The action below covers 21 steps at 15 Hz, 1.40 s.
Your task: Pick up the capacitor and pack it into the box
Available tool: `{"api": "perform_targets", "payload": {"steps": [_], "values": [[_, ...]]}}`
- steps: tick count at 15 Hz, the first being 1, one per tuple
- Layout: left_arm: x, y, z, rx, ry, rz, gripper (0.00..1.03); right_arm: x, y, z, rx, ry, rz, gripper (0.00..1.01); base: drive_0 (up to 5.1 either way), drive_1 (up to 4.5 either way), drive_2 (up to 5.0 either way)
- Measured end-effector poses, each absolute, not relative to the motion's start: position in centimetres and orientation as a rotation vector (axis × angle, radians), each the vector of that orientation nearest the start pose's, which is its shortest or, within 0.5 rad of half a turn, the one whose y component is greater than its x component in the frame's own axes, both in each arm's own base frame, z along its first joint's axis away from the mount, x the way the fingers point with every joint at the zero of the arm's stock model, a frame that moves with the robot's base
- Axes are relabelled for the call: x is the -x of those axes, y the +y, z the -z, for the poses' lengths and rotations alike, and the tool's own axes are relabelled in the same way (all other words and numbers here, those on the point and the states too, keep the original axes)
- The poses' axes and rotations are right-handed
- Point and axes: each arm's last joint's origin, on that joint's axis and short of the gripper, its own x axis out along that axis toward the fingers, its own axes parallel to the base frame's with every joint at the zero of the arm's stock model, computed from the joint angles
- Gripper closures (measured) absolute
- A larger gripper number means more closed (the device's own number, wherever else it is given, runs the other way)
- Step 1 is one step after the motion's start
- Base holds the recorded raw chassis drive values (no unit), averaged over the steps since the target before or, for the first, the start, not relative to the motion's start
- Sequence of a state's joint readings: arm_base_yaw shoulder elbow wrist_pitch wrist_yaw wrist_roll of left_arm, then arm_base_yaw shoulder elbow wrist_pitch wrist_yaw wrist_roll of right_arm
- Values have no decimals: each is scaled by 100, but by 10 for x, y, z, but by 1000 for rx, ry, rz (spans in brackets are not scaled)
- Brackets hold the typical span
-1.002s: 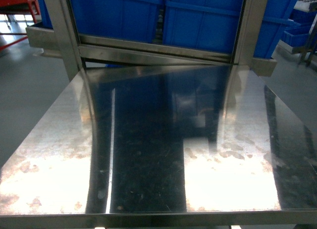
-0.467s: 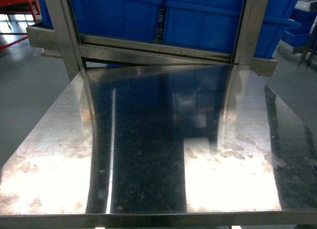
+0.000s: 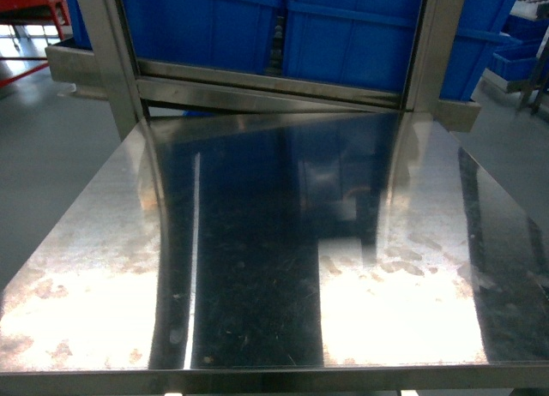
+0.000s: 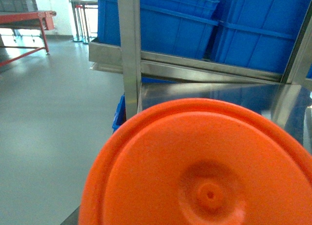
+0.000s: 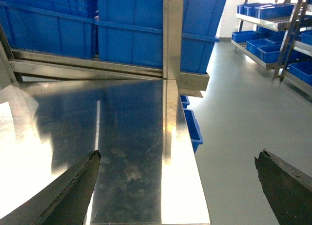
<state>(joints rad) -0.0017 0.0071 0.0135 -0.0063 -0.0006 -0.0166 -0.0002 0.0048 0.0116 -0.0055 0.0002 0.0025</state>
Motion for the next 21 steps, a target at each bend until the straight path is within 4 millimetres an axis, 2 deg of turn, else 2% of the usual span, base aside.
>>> {"api": "perform_targets", "payload": {"steps": [21], "values": [[-97, 0, -167, 16, -1, 1, 60, -97, 0, -167, -2, -2, 0, 3, 0, 0, 0]]}}
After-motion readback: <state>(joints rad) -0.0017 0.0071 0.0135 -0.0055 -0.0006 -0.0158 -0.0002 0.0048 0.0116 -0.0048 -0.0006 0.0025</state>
